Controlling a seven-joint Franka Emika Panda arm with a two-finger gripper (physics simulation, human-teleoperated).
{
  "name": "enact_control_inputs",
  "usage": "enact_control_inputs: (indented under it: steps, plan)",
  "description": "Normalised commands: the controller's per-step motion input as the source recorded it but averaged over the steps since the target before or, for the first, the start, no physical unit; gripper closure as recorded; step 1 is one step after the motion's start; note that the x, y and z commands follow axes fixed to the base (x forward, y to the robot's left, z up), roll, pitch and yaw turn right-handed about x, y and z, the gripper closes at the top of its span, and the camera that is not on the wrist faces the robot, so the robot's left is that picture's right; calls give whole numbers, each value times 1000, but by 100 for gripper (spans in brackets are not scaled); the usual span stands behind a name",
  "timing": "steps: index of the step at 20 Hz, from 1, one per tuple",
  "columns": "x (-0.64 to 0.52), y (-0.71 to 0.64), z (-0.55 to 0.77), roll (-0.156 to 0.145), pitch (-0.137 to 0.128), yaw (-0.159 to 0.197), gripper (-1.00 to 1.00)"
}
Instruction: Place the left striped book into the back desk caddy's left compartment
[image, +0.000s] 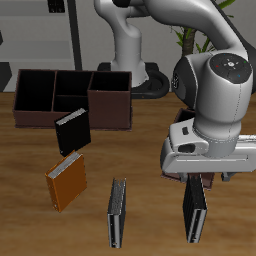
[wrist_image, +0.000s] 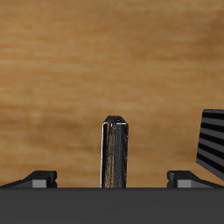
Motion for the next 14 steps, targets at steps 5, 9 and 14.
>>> enact_control_inputs:
  steps: [5, 9, 14]
  plan:
    - [12, 2, -271, 7, 10, -10, -100]
    - [6, -74, -275, -11, 5, -29, -100]
    - [12, -70, -288, -10, 19, -9, -100]
